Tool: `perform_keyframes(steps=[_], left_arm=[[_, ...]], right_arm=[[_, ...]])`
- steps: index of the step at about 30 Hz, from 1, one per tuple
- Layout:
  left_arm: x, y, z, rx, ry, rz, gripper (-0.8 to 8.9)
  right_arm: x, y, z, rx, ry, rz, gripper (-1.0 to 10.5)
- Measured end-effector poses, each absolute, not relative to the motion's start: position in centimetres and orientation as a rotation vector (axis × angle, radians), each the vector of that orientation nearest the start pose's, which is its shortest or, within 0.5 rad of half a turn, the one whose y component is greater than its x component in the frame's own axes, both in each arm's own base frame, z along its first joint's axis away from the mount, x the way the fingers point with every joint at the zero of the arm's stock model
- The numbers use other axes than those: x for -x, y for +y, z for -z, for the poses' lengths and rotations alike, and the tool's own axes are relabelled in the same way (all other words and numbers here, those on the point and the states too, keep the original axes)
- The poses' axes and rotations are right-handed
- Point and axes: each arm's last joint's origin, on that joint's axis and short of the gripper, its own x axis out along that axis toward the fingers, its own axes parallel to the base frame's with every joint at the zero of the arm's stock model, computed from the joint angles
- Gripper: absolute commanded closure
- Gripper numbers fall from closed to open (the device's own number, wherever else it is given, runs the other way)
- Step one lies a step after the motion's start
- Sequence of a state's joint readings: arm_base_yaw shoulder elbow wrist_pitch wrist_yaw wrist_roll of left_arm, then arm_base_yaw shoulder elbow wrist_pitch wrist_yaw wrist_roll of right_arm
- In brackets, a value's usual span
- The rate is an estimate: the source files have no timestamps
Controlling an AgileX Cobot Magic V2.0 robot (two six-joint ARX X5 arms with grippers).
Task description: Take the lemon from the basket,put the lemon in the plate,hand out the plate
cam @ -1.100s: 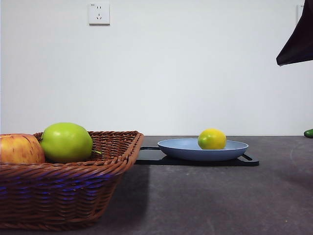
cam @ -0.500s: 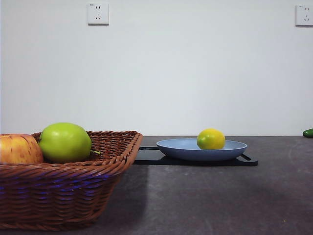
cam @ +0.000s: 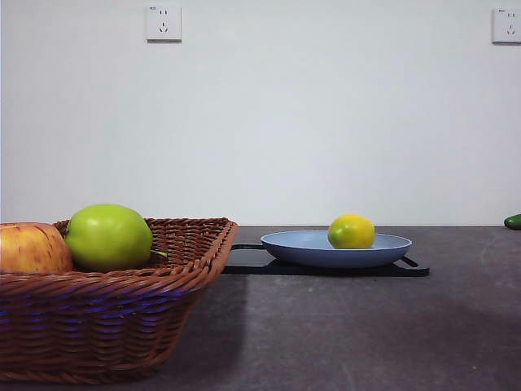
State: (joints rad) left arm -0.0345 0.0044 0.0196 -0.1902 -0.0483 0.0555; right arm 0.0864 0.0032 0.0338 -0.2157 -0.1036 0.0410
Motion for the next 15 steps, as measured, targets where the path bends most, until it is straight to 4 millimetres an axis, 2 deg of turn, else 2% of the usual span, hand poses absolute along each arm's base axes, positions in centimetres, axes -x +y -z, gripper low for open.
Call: perform_keyframes(steps=[15], left_arm=[[-9.52, -0.19, -15.16, -0.063, 0.175, -0.009, 8.05]], right_arm=[[-9.47, 1.05, -15.32, -0.016, 0.162, -0.18, 9.4]])
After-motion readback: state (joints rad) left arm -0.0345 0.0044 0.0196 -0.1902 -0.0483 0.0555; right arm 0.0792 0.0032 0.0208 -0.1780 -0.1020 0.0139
